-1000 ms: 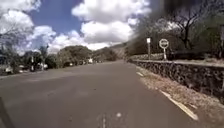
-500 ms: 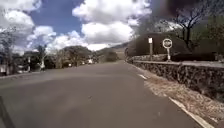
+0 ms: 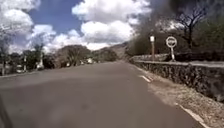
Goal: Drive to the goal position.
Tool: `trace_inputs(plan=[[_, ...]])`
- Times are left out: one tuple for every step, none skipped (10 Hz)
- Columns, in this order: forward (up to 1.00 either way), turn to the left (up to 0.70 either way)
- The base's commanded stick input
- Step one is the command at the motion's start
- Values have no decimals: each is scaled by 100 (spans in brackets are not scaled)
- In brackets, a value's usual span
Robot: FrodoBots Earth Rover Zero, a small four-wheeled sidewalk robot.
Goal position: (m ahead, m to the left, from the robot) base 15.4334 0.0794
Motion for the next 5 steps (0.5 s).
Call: trace_inputs(plan=[[70,0],[70,0],[70,0],[70,0],[70,0]])
